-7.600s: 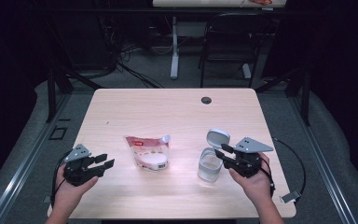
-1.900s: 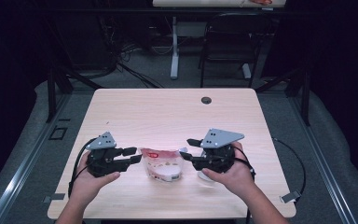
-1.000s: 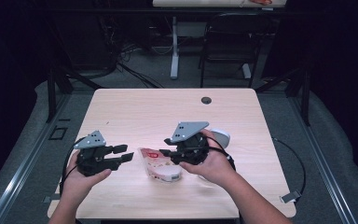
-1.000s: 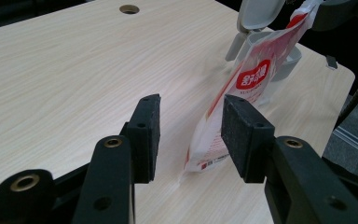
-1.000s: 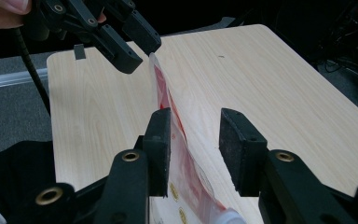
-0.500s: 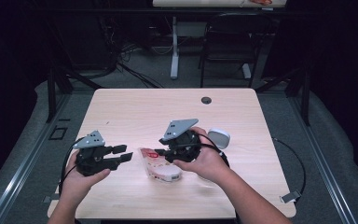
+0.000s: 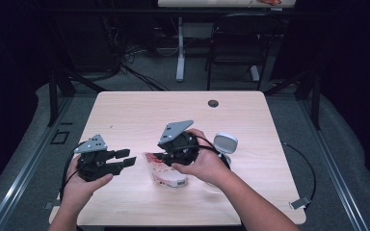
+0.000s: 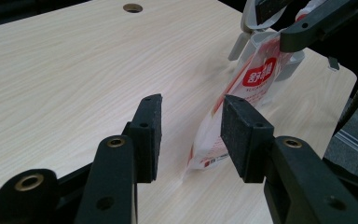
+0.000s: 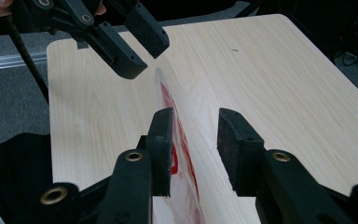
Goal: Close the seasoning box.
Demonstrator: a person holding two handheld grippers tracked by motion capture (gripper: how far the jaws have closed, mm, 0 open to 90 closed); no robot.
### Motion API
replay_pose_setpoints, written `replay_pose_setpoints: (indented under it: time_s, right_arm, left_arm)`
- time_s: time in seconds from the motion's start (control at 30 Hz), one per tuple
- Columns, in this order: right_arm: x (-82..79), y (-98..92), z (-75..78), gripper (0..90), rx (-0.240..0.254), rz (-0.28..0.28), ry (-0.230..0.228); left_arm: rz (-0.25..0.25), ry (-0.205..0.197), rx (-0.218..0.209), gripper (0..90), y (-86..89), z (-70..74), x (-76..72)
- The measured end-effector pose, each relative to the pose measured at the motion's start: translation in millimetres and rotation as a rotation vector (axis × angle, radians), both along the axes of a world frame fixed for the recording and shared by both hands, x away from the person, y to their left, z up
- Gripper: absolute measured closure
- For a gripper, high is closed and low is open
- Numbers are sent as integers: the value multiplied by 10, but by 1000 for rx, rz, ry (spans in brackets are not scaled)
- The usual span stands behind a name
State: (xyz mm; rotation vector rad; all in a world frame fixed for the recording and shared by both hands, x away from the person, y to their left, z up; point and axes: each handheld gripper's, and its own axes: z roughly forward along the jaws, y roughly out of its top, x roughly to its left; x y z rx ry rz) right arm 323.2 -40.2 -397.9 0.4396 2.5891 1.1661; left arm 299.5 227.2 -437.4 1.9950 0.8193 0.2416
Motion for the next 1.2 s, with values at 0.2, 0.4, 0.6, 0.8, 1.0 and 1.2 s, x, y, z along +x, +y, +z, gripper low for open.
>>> replay_pose_setpoints:
  time_s: [0.2,0.4,0.6,0.8,1.0,1.2]
  right_arm:
    - [13,49,-5,665,-10,7,4]
    - [37,105,-19,668,-20,13,4]
    - [56,153,-38,671,-38,24,16]
    - [62,192,-47,675,-47,26,20]
    - [71,235,-63,678,-73,30,21]
    - [82,264,-74,678,-86,32,26]
  left_arm:
    - [3,1,-1,586,11,-4,5]
    - [4,1,2,586,23,-1,6]
    - [10,1,-2,586,43,2,8]
    - [13,2,-2,586,51,3,9]
    - [15,3,-4,586,54,1,10]
    - [15,4,-2,586,59,-1,13]
